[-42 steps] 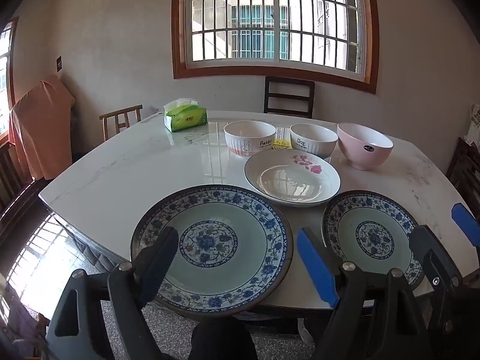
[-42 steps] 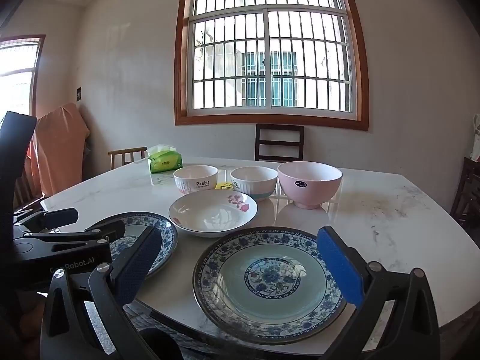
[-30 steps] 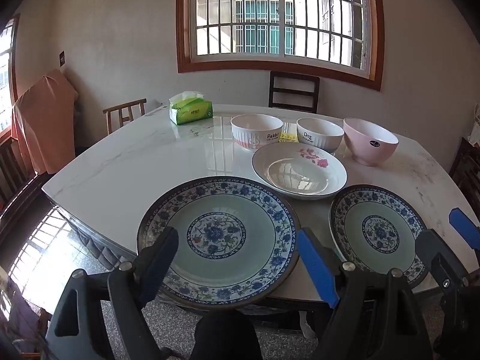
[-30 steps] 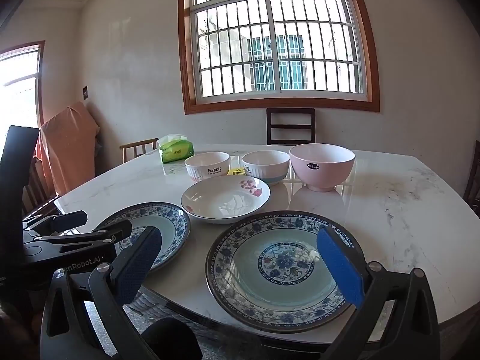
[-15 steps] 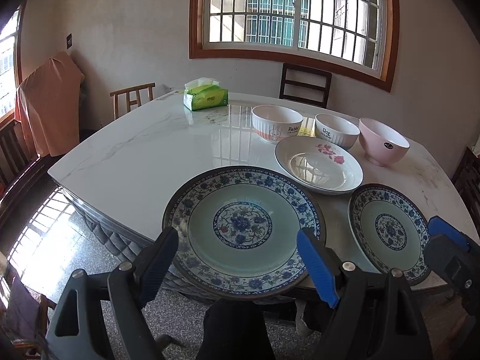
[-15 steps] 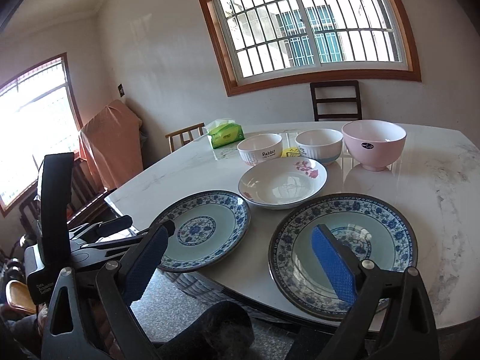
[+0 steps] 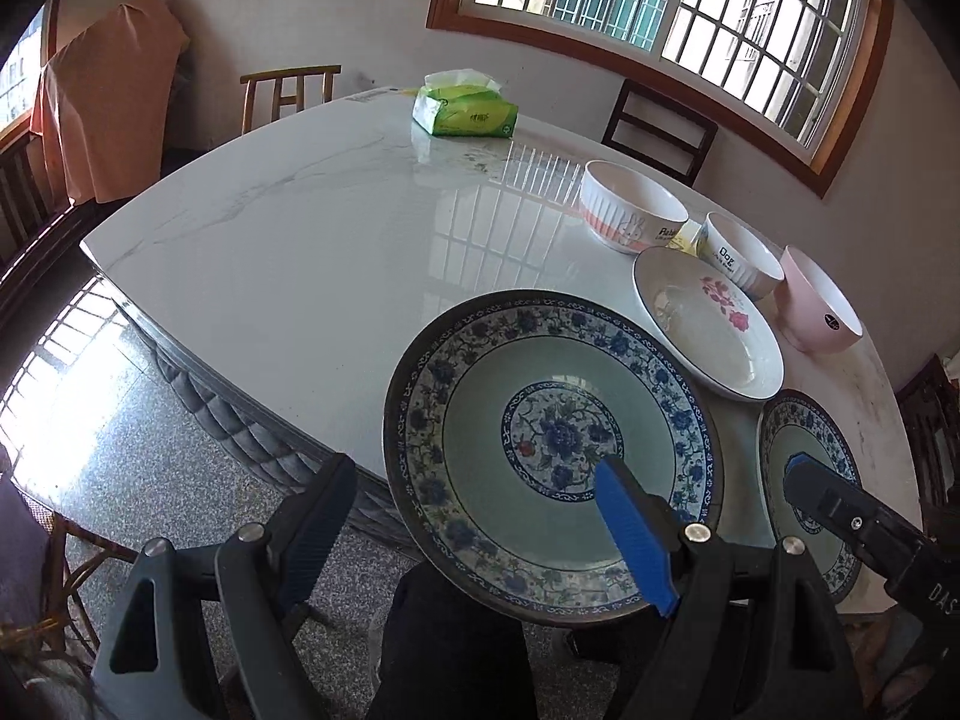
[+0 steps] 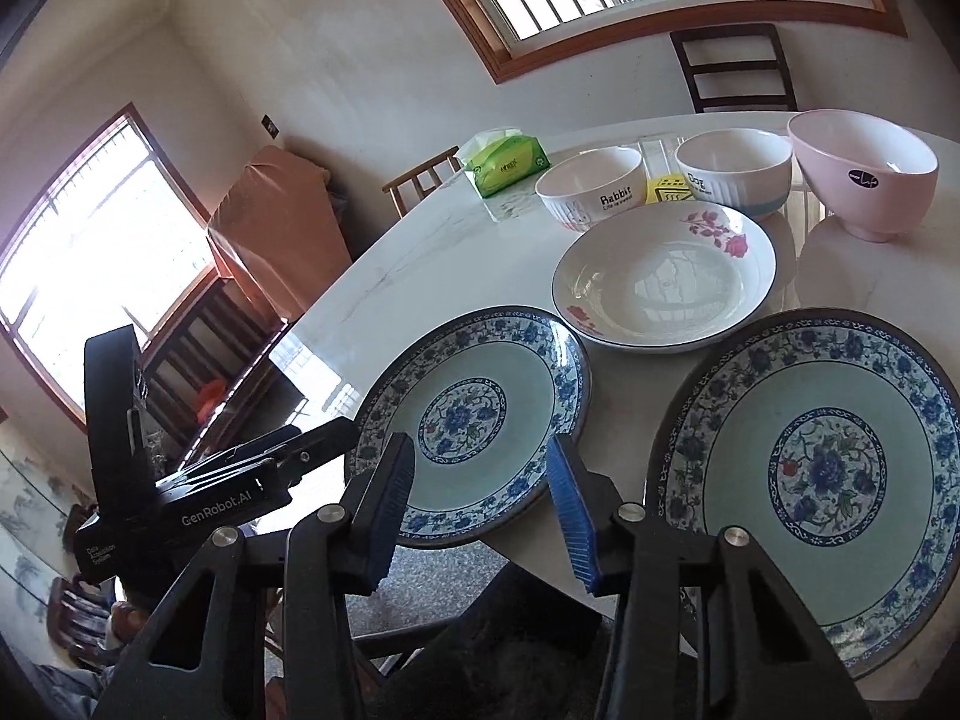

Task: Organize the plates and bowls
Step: 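Move the right gripper toward the nearer blue-and-white patterned plate, then close the right gripper on the rim of the blue-and-white plate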

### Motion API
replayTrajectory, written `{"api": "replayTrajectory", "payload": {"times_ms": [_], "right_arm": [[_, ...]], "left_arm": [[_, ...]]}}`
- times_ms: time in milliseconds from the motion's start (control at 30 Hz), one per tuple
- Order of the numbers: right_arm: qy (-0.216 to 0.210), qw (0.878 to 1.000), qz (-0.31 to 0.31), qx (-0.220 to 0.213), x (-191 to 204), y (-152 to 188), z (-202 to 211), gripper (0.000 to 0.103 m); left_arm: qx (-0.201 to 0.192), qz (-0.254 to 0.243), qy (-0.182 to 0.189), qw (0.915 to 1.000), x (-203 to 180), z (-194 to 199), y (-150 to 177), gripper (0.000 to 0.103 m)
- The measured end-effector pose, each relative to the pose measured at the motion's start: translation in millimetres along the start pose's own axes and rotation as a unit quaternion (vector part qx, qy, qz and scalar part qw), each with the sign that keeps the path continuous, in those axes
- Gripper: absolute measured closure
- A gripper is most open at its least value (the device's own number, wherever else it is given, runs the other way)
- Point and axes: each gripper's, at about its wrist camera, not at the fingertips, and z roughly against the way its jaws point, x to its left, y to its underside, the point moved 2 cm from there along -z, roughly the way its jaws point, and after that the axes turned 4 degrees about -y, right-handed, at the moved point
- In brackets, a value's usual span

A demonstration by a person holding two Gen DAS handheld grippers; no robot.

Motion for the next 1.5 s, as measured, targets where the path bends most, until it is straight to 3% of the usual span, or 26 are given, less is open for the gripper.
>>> {"api": "replayTrajectory", "payload": {"times_ms": [133, 533, 633, 733, 1000, 1100, 1167, 1233, 1500], "right_arm": [[0.011, 1.000, -0.007, 0.026, -7, -12, -24, 0.059], [0.056, 0.995, -0.026, 0.078, -35, -26, -71, 0.058], [0.057, 0.994, -0.030, 0.084, -37, -27, -76, 0.058], [0.059, 0.994, -0.030, 0.091, -38, -27, -81, 0.055], [0.059, 0.992, -0.041, 0.108, -41, -25, -93, 0.054], [0.061, 0.991, -0.038, 0.110, -39, -24, -96, 0.060], [0.077, 0.991, -0.031, 0.109, -39, -25, -99, 0.069], [0.093, 0.990, -0.031, 0.104, -43, -26, -99, 0.084], [0.095, 0.991, -0.040, 0.087, -42, -29, -101, 0.085]], "left_arm": [[0.030, 0.021, 0.008, 0.9993, 14, -17, -6, 0.020], [0.051, 0.022, -0.005, 0.9985, 23, -37, -14, 0.024], [0.063, 0.027, -0.003, 0.9977, 25, -45, -13, 0.035], [0.080, 0.033, 0.000, 0.9963, 29, -52, -11, 0.056], [0.075, 0.025, 0.004, 0.9969, 28, -54, -13, 0.074], [0.069, 0.027, -0.005, 0.9972, 29, -55, -15, 0.075], [0.067, 0.032, -0.001, 0.9972, 31, -56, -16, 0.076], [0.067, 0.034, -0.002, 0.9972, 31, -56, -18, 0.076], [0.051, 0.040, -0.013, 0.9978, 36, -58, -28, 0.076]]}}
